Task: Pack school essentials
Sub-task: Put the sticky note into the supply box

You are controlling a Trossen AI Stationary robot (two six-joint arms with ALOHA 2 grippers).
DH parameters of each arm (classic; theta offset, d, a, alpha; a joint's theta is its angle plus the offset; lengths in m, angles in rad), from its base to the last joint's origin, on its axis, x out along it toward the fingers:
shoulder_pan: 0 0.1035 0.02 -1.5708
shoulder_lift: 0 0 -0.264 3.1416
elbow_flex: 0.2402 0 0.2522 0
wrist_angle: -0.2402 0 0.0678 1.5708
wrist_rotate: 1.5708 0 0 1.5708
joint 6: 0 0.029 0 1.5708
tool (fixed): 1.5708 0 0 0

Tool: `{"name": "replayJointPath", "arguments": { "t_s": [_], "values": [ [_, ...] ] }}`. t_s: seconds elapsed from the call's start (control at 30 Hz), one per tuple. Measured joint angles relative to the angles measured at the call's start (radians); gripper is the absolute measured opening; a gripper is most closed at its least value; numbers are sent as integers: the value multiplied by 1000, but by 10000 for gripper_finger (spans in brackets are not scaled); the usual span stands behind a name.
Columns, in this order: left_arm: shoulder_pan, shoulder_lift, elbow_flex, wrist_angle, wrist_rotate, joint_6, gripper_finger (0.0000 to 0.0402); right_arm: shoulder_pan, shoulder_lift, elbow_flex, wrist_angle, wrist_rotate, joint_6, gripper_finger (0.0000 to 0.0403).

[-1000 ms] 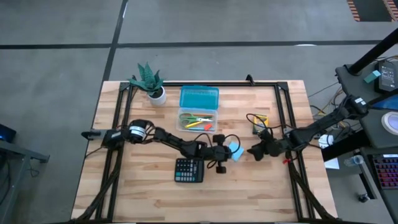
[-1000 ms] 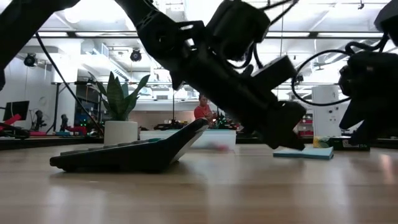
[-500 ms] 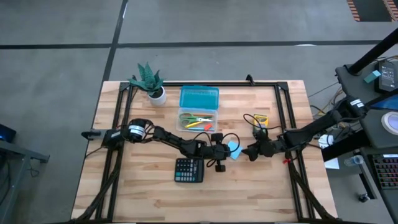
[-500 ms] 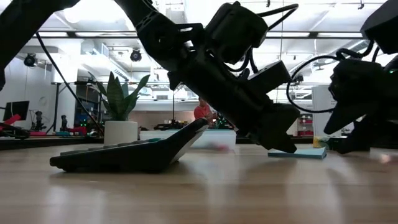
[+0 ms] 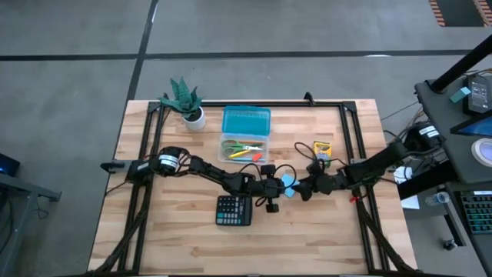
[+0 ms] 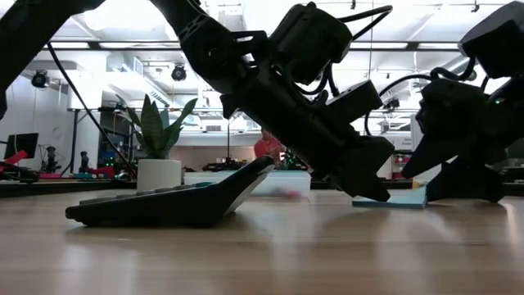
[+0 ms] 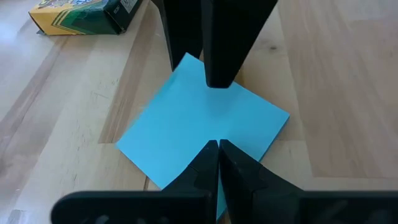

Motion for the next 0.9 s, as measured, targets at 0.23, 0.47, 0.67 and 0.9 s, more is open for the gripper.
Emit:
{"name": "replayJointPath", "arguments": {
  "t_s": [0.23, 0.47, 0.67, 0.9],
  "values": [
    [0, 0, 0, 0, 1, 0, 0, 0, 31, 0, 44, -2, -34, 218],
    [0, 0, -1, 0, 2, 0, 0, -4, 14, -2, 51, 10, -58, 143],
    [0, 1, -1, 1, 2, 0, 0, -17, 13, -2, 55, 21, -74, 82],
    [0, 2, -1, 9, 2, 0, 0, -17, 13, -2, 55, 25, -101, 17]
  ]
}}
